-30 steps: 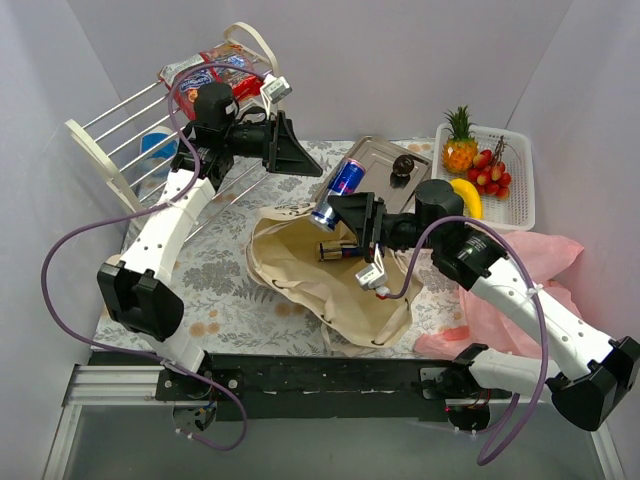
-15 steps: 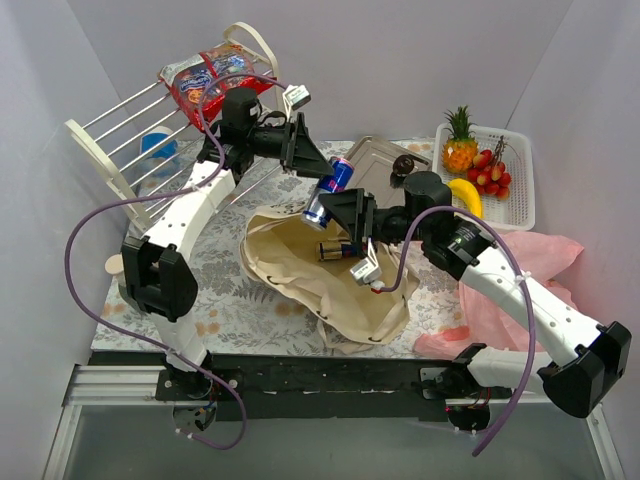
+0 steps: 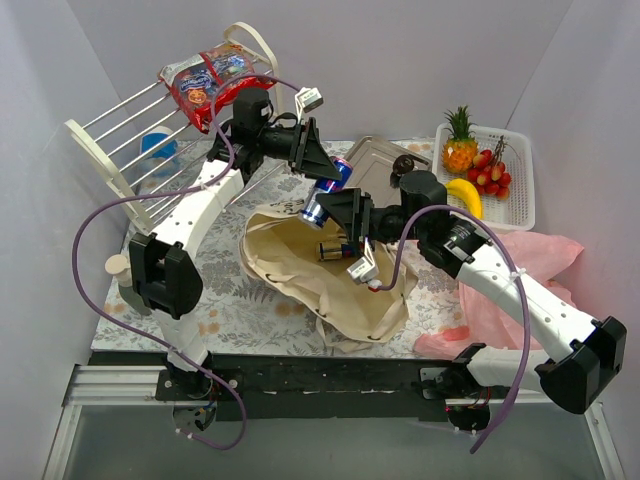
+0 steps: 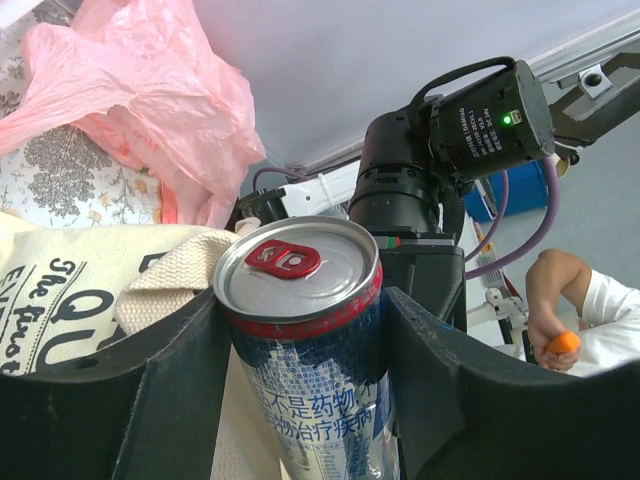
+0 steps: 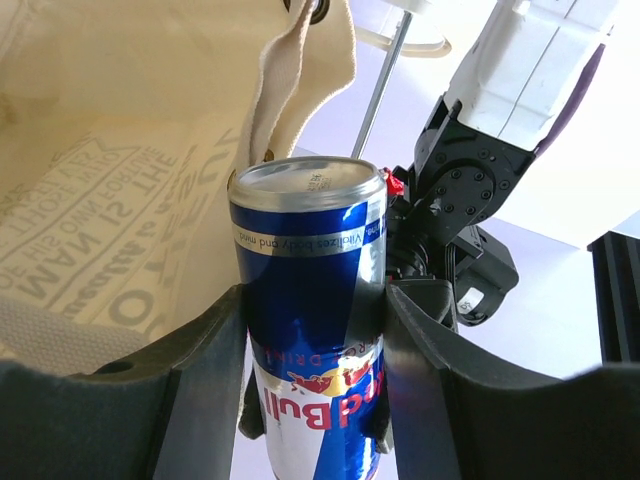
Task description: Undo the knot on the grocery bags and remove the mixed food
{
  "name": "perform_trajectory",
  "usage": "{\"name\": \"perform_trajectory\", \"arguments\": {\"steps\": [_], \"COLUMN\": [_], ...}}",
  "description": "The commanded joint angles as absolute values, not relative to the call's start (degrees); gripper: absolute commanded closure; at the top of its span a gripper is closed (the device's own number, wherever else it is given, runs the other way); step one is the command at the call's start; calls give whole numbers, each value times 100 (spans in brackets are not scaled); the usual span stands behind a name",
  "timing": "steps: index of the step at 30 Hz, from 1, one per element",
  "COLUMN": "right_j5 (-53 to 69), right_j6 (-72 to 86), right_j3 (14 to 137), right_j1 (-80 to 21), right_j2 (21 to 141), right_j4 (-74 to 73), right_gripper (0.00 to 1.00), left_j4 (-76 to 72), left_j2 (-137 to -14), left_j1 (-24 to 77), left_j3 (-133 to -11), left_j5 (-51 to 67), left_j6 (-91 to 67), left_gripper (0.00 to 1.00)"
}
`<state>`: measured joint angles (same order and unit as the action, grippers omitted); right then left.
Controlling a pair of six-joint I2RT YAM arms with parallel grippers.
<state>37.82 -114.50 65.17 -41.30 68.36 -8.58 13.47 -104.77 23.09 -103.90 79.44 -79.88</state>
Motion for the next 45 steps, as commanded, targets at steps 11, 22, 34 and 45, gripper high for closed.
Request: {"name": "perform_trajectory", "arguments": {"steps": [11, 22, 34, 45], "right_j5": [3621, 2252, 1644, 1284], "right_j6": [-11611, -10258, -9582, -7533], "right_j3": [5459, 4632, 4719, 6652], "right_j1": [-4122, -4122, -4227, -4333], "right_j2": [5469, 4614, 4763, 6810], "right_j4": [142, -281, -142, -939], "right_gripper": [1, 1, 1, 3], "left_j4": [1326, 2068, -1790, -3892], "left_j2": [-10599, -9960, -8324, -8638], "left_j1": [1890, 1652, 1714, 1767], "left_j3": [-11881, -12038, -7632, -6039], "left_j5": [7718, 4372, 2120, 1433], "left_j6": [-7454, -4651, -3024, -2628], "left_gripper": [100, 100, 100, 100]}}
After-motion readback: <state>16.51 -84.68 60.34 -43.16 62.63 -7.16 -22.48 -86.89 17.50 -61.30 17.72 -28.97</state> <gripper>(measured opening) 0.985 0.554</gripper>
